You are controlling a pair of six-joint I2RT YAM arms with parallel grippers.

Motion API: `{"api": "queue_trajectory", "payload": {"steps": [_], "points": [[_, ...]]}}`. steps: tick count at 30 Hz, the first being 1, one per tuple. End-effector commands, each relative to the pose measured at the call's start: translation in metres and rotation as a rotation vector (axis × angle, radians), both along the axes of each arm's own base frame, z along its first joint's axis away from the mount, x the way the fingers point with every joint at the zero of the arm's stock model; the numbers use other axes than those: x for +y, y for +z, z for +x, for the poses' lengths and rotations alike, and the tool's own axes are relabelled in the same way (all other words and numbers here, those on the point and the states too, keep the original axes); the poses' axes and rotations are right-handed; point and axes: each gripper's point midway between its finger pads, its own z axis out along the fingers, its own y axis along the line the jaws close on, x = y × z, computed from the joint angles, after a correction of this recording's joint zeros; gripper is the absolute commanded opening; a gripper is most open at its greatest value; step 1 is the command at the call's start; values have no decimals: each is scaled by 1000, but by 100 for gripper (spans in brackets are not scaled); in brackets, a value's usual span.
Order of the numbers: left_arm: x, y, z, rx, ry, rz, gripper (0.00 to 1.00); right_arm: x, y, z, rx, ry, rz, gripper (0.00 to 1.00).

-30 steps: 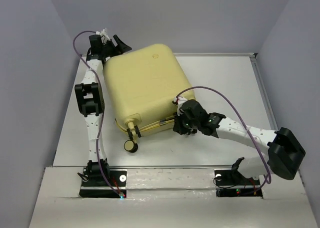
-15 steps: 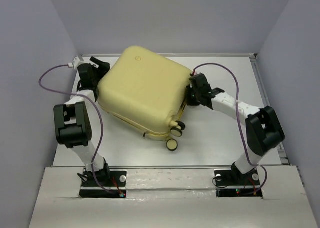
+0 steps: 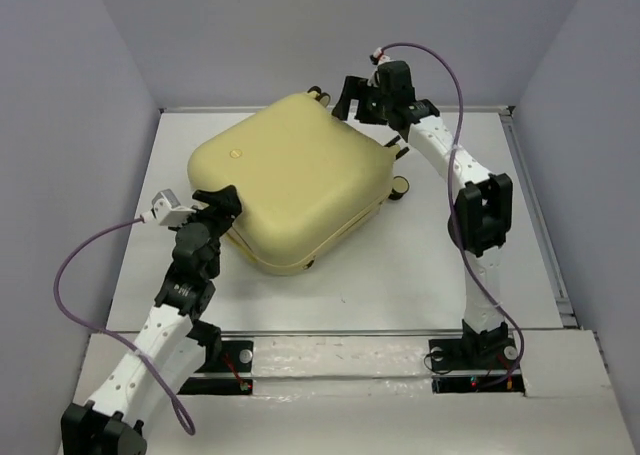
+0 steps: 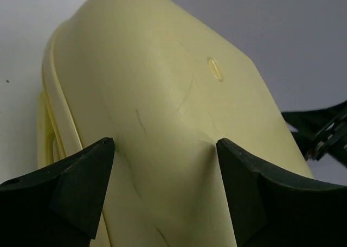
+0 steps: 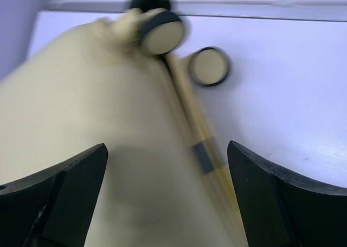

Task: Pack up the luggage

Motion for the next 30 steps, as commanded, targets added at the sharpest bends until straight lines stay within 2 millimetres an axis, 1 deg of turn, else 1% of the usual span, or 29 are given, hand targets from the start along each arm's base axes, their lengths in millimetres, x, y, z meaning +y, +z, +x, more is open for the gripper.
{"api": "queue_trajectory", "payload": {"steps": [1,2,3,4,5,6,7,8,10,11,12,13,14,15,16,17,18,19,20,21,22,23,24,25,26,27,28,29,30], "points": [[-44,18,-24,8,-217,-41,83,74,103,-103,-124,298,68,97],[-43,33,-23,-19,-217,-24,83,66,107,-106,-142,277,44,97],[-43,42,-22,-17,-218,5,84,55,111,-107,-164,238,12,97],[-44,51,-18,-16,-230,58,84,41,117,-118,-184,221,-17,97],[-45,81,-17,-60,-234,69,85,29,119,-119,-200,175,-48,95],[-45,90,-13,-62,-232,92,85,22,122,-124,-213,160,-64,92],[-43,124,-14,-120,-225,97,85,9,125,-139,-225,151,-82,83],[-41,134,-13,-125,-217,138,87,2,126,-146,-232,135,-89,72],[-40,149,-2,-121,-199,172,88,-9,129,-161,-258,121,-79,37],[-40,173,0,-154,-191,180,90,-14,94,-175,-196,131,-95,15],[-41,162,18,-88,-186,233,90,-22,111,-189,-254,121,-58,8],[-42,185,24,-111,-185,241,92,-25,102,-198,-242,121,-42,7],[-44,184,35,-84,-198,264,94,-28,65,-212,-191,138,-46,7],[-42,157,64,20,-206,295,94,-33,67,-224,-203,138,-23,7],[-39,180,76,1,-198,288,94,-34,55,-232,-178,135,-5,7],[-36,177,91,33,-202,302,94,-36,43,-239,-160,141,1,7],[-34,168,104,84,-209,318,95,-37,16,-250,-110,155,1,7],[-29,157,132,138,-235,312,95,-37,11,-258,-97,163,19,7],[-26,151,147,151,-265,297,94,-38,2,-263,-82,174,22,7],[-18,119,171,228,-314,256,94,-38,-15,-270,-59,188,20,7],[-10,113,181,248,-316,230,94,-40,-22,-271,-50,184,13,7],[-3,116,191,246,-319,210,93,-42,-28,-271,-44,176,6,7],[-1,110,199,256,-330,200,93,-42,-32,-271,-39,177,-4,7],[24,97,215,282,-304,180,93,-43,-40,-270,-32,180,-17,7],[32,89,221,304,-293,174,93,-42,-43,-267,-33,176,-22,7],[40,64,231,359,-290,162,93,-42,-43,-261,-49,163,-27,7],[47,51,237,386,-286,169,92,-41,-43,-257,-50,159,-33,7],[58,51,241,421,-274,185,92,-38,-42,-247,-62,149,-39,7],[63,16,251,503,-286,176,92,-40,-42,-240,-63,135,-40,7]]}}
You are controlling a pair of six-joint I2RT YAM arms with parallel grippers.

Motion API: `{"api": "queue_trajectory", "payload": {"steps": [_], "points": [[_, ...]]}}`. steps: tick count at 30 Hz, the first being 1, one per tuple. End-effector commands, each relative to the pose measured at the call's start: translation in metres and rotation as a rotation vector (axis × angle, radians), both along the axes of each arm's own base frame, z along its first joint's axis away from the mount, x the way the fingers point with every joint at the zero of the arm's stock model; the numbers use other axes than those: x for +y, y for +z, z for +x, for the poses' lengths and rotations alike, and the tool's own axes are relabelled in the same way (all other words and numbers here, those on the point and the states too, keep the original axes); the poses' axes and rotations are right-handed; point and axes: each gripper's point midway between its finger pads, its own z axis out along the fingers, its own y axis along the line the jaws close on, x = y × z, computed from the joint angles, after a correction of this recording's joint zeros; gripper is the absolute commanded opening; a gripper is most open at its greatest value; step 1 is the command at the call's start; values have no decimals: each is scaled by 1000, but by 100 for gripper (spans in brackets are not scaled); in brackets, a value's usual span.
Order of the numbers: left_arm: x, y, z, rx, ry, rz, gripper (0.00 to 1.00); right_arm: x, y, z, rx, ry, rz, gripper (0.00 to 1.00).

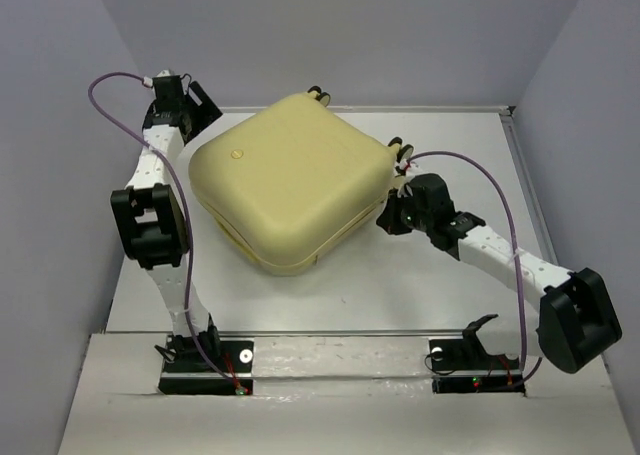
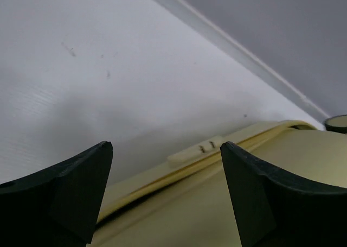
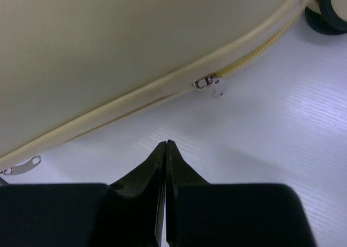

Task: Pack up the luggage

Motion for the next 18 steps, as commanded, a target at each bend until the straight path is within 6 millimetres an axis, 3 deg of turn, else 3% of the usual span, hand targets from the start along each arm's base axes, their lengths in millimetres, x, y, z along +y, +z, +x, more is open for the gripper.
{"api": "queue_trajectory", "payload": {"steps": [1,2,4,6,7,8,9,10,11,12,13,14,15,16,17,18], "points": [[20,-4,15,84,-53,5,92,18,38,47,-169,-24,67,7],[22,-2,18,100,-61,8,92,21,43,59,-183,-27,78,7],[16,-21,22,132,-97,-22,91,31,60,73,-215,-17,96,7],[10,-34,21,136,-105,-61,91,40,57,85,-204,2,99,7],[5,-29,15,118,-120,-84,91,41,59,92,-210,2,103,7],[0,-48,8,128,-126,-109,90,49,75,101,-247,22,127,7],[-7,-35,1,97,-137,-144,90,52,68,111,-234,25,124,7],[-10,-54,-9,114,-132,-168,90,56,71,117,-243,37,129,7],[-14,-60,-22,138,-129,-190,90,61,74,122,-247,46,134,7],[-16,-38,-26,69,-126,-204,90,64,82,135,-262,52,147,7],[-18,-40,-35,65,-119,-215,89,64,88,141,-270,52,157,7],[-19,-56,-48,81,-111,-225,90,67,92,144,-276,65,167,7],[-20,-58,-56,74,-105,-226,89,70,96,144,-276,78,174,7],[-19,-43,-66,33,-95,-217,90,65,102,148,-287,67,176,7],[-18,-56,-79,52,-76,-216,89,62,107,144,-289,60,173,9],[-10,-46,-83,26,-45,-188,90,59,102,138,-274,63,159,14]]}}
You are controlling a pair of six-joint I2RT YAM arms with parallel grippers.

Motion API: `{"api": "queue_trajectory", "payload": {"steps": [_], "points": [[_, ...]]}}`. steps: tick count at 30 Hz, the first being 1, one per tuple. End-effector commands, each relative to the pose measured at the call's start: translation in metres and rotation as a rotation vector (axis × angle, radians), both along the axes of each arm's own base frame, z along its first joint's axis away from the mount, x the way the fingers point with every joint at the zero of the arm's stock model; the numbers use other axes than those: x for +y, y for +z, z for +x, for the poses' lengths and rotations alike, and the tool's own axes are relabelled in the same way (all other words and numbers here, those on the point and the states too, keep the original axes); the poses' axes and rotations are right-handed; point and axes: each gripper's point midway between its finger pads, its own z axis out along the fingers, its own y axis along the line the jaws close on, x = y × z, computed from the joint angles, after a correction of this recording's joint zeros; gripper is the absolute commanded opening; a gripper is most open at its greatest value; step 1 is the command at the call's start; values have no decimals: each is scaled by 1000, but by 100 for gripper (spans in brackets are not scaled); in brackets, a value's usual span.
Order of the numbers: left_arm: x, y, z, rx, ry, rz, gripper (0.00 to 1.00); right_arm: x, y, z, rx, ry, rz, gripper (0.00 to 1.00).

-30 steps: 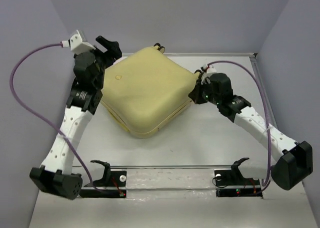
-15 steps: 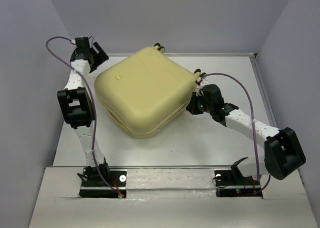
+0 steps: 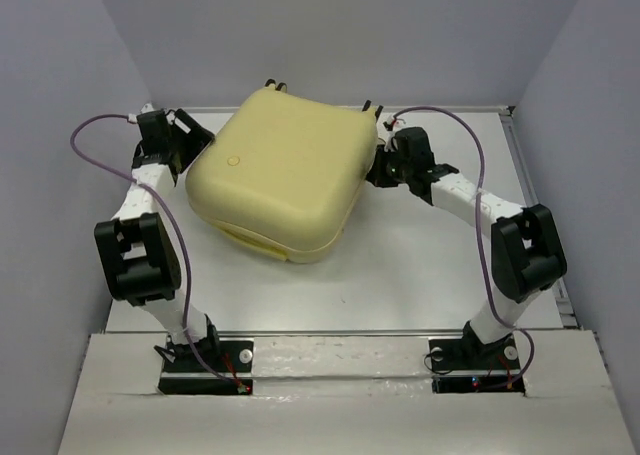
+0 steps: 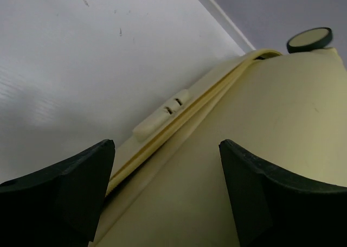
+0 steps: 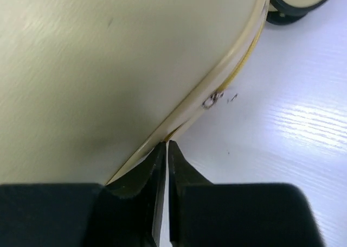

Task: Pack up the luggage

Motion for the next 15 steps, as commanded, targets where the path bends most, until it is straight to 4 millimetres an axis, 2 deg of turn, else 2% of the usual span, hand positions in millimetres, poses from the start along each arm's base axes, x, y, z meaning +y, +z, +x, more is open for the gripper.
{"api": "queue_trajectory", "payload": {"steps": [1,2,3,4,5,6,7,8,9,10,11,12,13,15], "points": [[-30,16,-36,-45,-69,-2,90,35,91,-1,-226,135,152,21],[-18,30,-38,-64,-47,19,90,32,98,-15,-223,153,161,33],[-12,35,-37,-67,-37,25,90,30,93,-24,-207,158,164,39],[-6,55,-37,-101,-24,43,90,27,88,-34,-192,168,169,43],[1,89,-32,-165,-12,67,90,23,64,-51,-139,179,157,45],[8,107,-36,-174,8,99,91,21,66,-62,-141,197,172,45],[12,150,-33,-250,21,131,91,19,61,-70,-126,201,176,43],[13,165,-39,-252,32,142,92,16,42,-83,-89,213,172,39],[12,182,-42,-288,35,147,92,16,44,-94,-98,240,188,33],[7,212,-54,-356,35,158,92,14,41,-101,-98,247,196,27],[2,232,-62,-402,35,171,92,13,36,-107,-100,254,204,13],[-4,244,-70,-431,31,186,93,16,27,-122,-100,305,234,9],[-28,265,-87,-491,-10,212,93,17,31,-130,-124,339,259,8],[-58,256,-105,-497,-85,222,91,27,42,-141,-186,429,322,13]]}}
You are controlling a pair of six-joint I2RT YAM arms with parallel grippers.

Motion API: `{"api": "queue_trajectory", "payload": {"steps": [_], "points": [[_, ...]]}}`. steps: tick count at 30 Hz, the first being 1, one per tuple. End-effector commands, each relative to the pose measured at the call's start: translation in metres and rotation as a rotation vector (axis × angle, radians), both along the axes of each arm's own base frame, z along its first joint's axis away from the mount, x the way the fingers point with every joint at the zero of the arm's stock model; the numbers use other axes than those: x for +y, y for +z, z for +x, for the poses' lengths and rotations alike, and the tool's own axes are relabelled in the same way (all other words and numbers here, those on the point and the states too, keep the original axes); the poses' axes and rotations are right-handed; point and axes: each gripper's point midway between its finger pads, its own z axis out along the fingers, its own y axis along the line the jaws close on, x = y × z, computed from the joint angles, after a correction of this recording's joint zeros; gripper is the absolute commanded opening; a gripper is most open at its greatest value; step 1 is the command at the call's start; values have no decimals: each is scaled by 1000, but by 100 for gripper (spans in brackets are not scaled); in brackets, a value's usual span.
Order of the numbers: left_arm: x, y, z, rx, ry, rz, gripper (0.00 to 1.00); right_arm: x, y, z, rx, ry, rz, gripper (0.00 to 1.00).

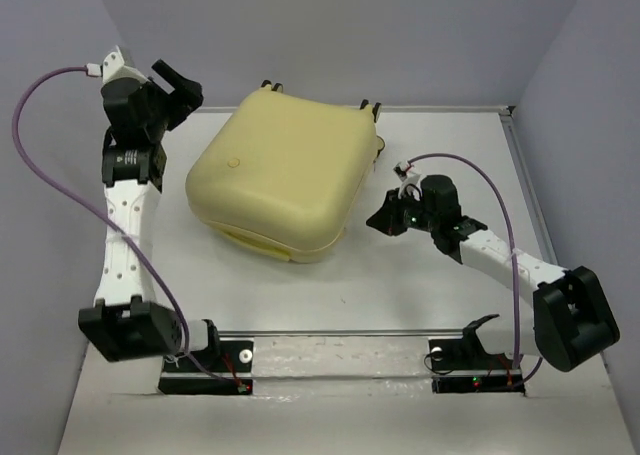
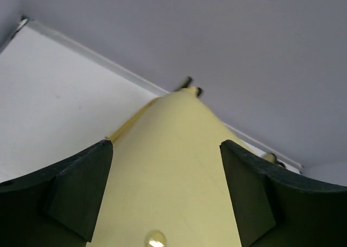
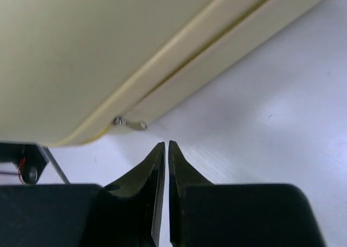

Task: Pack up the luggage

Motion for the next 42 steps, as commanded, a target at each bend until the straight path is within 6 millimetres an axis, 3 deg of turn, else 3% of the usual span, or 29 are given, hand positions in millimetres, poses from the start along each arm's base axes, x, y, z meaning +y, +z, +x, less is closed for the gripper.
{"api": "queue_trajectory", "payload": {"steps": [1,2,3,4,5,6,7,8,9,10,11,13,14,15,20,24,28,35,38,42], "points": [[-75,69,-78,-195,-165,99,90,21,15,-31,-113,202,153,18],[-106,38,-90,-144,-256,98,87,23,22,-29,-170,210,177,32],[-118,44,-118,-190,-309,86,84,24,15,-35,-175,228,180,39],[-128,32,-131,-179,-352,73,82,25,14,-36,-194,237,186,45],[-141,-4,-145,-118,-403,50,71,28,10,-37,-211,254,181,51],[-145,-14,-158,-111,-428,30,63,29,13,-35,-245,262,189,52],[-148,-9,-186,-161,-468,8,56,31,10,-34,-251,274,188,52],[-150,-38,-196,-115,-491,-7,41,33,-1,-32,-237,288,178,52],[-154,-39,-218,-134,-528,-44,36,37,-2,-32,-243,314,186,53],[-156,-50,-226,-113,-549,-59,33,39,-5,-30,-241,327,185,53],[-160,-77,-232,-53,-579,-75,29,44,-9,-31,-248,349,179,53],[-167,-101,-247,25,-626,-111,28,49,-13,-26,-268,351,173,54],[-169,-123,-251,80,-638,-128,27,49,-14,-24,-288,355,168,54],[-170,-127,-256,86,-645,-148,26,50,-14,-21,-298,355,165,54],[-165,-162,-269,170,-625,-148,24,60,-18,-20,-300,398,145,54],[-172,-194,-273,258,-671,-165,24,76,-24,-17,-306,406,109,55],[-173,-194,-269,249,-666,-169,28,86,-28,-11,-323,405,97,55],[-177,-196,-265,259,-673,-186,30,95,-17,-18,-376,374,139,29],[-180,-196,-263,255,-676,-199,31,95,-14,-22,-383,361,145,11],[-195,-206,-259,276,-684,-222,33,91,-12,-29,-385,329,145,7]]}}
